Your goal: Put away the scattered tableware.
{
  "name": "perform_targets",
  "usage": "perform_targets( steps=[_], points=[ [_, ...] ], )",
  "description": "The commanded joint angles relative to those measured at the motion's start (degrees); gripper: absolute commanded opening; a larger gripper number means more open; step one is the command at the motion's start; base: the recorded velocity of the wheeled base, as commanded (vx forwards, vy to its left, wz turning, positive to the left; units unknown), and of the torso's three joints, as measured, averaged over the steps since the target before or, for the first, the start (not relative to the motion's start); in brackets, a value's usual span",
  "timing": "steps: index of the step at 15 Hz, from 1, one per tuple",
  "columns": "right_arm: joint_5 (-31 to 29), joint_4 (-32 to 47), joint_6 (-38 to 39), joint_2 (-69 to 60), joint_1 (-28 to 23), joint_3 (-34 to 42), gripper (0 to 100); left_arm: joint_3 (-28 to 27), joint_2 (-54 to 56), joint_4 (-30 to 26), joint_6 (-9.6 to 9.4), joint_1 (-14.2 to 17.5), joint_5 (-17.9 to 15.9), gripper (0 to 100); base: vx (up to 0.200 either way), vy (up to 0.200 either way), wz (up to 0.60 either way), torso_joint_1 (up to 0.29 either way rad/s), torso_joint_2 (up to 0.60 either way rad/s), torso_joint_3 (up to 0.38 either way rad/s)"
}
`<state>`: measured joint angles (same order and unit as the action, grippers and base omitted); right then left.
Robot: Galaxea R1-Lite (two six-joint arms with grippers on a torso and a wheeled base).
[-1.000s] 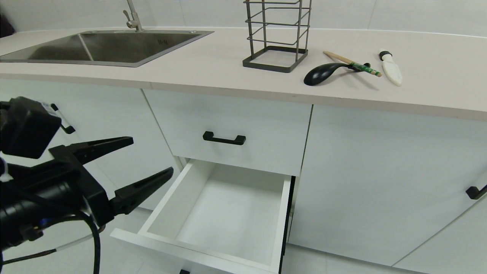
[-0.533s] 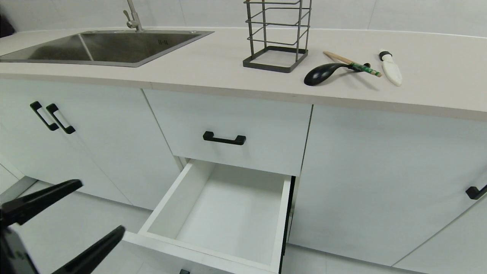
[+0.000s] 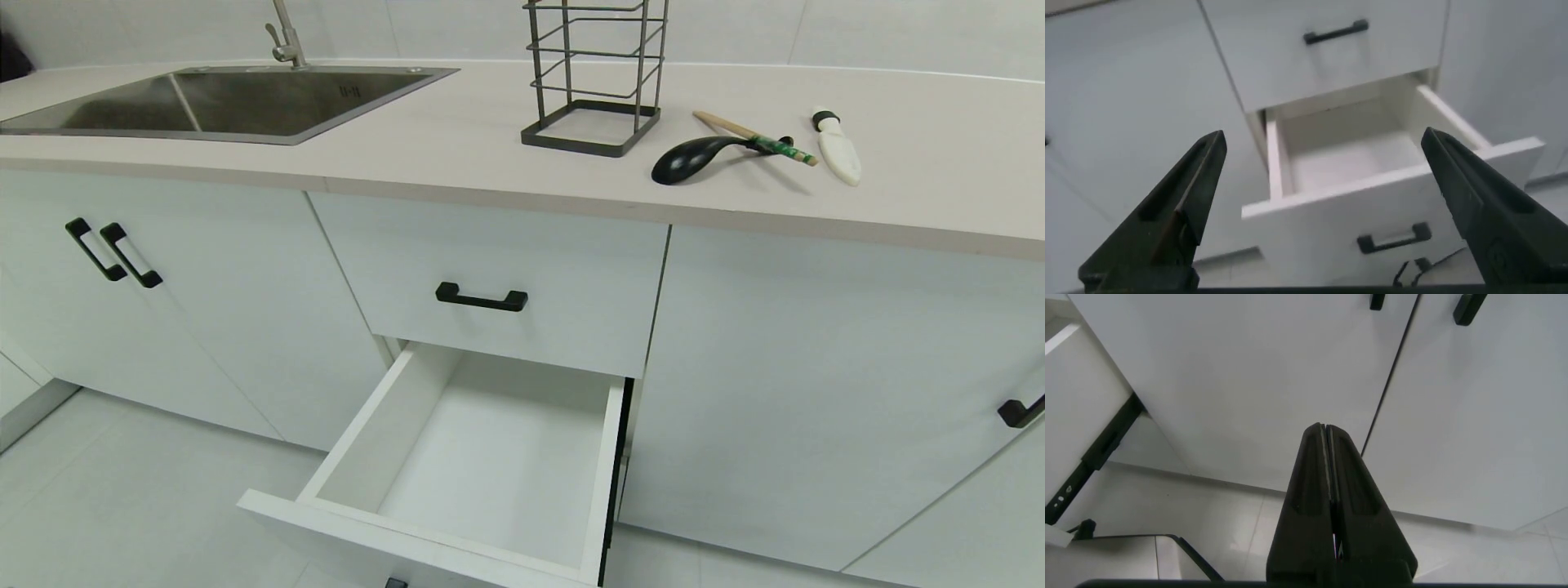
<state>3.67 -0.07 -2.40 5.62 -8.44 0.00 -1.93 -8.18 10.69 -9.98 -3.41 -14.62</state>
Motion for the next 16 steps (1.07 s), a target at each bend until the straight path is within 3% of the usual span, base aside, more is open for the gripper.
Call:
perform_targets(
  steps=[1,3,4,7,9,11,15,16],
  points=[
    [0.0,0.0,-0.1,0.1,0.0,0.0,0,0.6,8.2,-11.7,3.30,3.6,4.3,100,0.000,0.000,0.00,0.000,0.00,0.000],
    [0.0,0.0,0.0,0.1,0.0,0.0,0,1.4,8.2,-9.9,3.48,3.6,12.9,100,0.000,0.000,0.00,0.000,0.00,0.000],
    [-0.1,0.0,0.0,0.1,0.0,0.0,0,1.7,8.2,-9.1,4.45,3.5,16.6,100,0.000,0.000,0.00,0.000,0.00,0.000],
    [0.0,0.0,-0.1,0.1,0.0,0.0,0,1.8,8.2,-10.8,5.24,3.6,15.1,100,0.000,0.000,0.00,0.000,0.00,0.000],
    [0.0,0.0,-0.1,0.1,-0.1,0.0,0,1.8,8.2,-10.7,5.50,3.6,15.1,100,0.000,0.000,0.00,0.000,0.00,0.000],
    [0.0,0.0,0.0,0.1,0.0,0.0,0,1.8,8.2,-10.7,5.85,3.6,15.0,100,0.000,0.000,0.60,0.002,0.00,0.002],
    [-0.1,0.0,0.1,0.1,0.0,0.0,0,1.8,8.2,-10.8,6.56,3.6,15.3,100,0.000,0.000,0.00,0.000,0.00,0.000],
    [0.0,0.0,0.1,0.1,0.0,0.0,0,1.8,8.2,-10.8,7.61,3.6,15.5,100,0.000,0.000,0.00,0.000,0.00,0.000]
  ],
)
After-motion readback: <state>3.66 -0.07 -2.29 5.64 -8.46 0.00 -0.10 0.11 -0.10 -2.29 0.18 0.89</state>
